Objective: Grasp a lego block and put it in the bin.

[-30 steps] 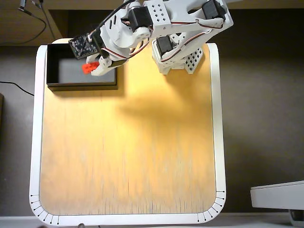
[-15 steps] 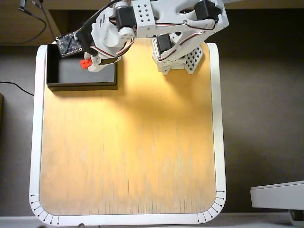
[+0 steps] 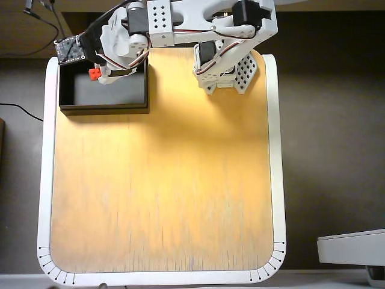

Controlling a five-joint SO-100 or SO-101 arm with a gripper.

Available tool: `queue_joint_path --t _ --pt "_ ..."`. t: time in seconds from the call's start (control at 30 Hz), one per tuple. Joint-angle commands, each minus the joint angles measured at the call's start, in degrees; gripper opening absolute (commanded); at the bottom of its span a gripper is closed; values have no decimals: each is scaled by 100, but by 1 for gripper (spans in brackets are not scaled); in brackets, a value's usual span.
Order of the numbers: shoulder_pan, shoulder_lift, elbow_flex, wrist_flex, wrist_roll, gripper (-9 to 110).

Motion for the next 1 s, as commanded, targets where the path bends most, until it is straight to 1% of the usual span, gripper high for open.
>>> queue_joint_path --t 0.0,0.7,0.8,0.97 --pt "105 -79 -932 -281 -62 0" --pt "79 -844 -932 -413 -396 0" --pt "79 -914 -932 -466 -343 8" --pt "79 -949 -932 -466 -255 18"
